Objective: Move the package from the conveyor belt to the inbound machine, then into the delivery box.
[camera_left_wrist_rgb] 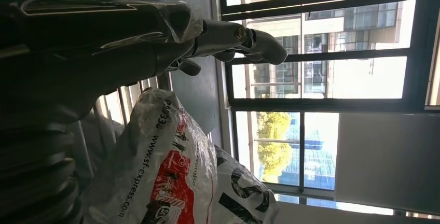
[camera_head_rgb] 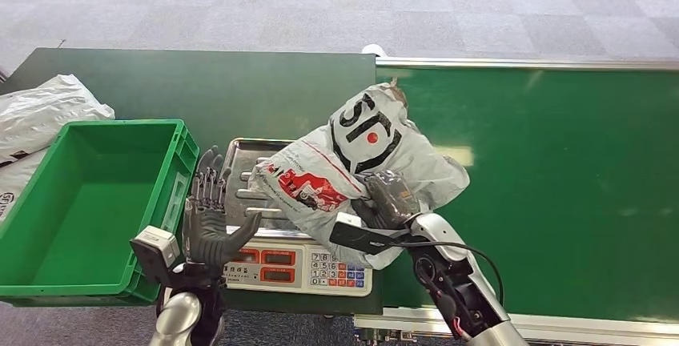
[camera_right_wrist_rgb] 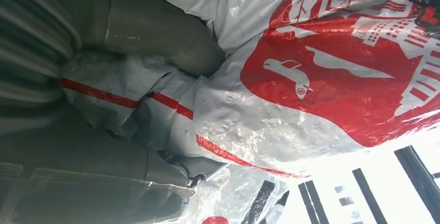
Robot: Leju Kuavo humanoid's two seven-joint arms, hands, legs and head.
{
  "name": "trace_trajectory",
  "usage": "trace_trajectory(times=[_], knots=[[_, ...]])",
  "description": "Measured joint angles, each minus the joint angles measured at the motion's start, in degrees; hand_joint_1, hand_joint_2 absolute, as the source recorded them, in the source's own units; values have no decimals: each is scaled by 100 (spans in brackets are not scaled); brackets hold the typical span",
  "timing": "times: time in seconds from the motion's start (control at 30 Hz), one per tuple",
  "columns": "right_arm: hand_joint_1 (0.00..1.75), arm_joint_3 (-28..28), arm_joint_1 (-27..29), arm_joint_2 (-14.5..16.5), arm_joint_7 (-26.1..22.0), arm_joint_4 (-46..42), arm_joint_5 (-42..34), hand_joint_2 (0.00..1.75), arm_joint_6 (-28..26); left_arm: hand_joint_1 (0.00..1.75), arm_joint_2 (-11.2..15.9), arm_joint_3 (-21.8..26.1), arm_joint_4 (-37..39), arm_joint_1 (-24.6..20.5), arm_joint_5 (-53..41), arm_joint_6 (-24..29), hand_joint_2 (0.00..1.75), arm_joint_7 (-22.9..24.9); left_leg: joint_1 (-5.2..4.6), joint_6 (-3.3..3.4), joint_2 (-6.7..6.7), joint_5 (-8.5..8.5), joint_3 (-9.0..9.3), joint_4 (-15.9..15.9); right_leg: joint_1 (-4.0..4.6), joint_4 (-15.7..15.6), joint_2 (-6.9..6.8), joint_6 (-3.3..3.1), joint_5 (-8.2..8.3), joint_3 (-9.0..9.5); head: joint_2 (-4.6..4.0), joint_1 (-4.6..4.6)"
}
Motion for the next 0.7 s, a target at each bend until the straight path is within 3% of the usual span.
trace_trajectory(times=[0.17,0.3,0.43,0.7], knots=[[175,50,-33,13,-558,19,-36,175,-792,0,-15,11,38,-26,-8,-24,175,6,0,-1,-1,1,-1,0,0,0,0,-1,1,-1,0,0],[175,40,-22,13,-718,-102,-142,175,-966,0,-28,9,106,-91,-10,-81,175,-8,0,-1,-1,1,-3,0,0,0,0,-1,0,-4,0,1],[175,4,-254,2,-671,157,-140,175,-628,0,-37,-1,190,-174,-7,-166,175,-51,-1,0,3,1,-5,0,-1,0,1,-2,2,-4,0,0],[175,102,-1354,189,-558,1719,-1,175,175,0,-46,-70,357,-311,9,-214,175,-73,0,1,4,11,-2,1,1,0,2,-3,13,-4,0,0]])
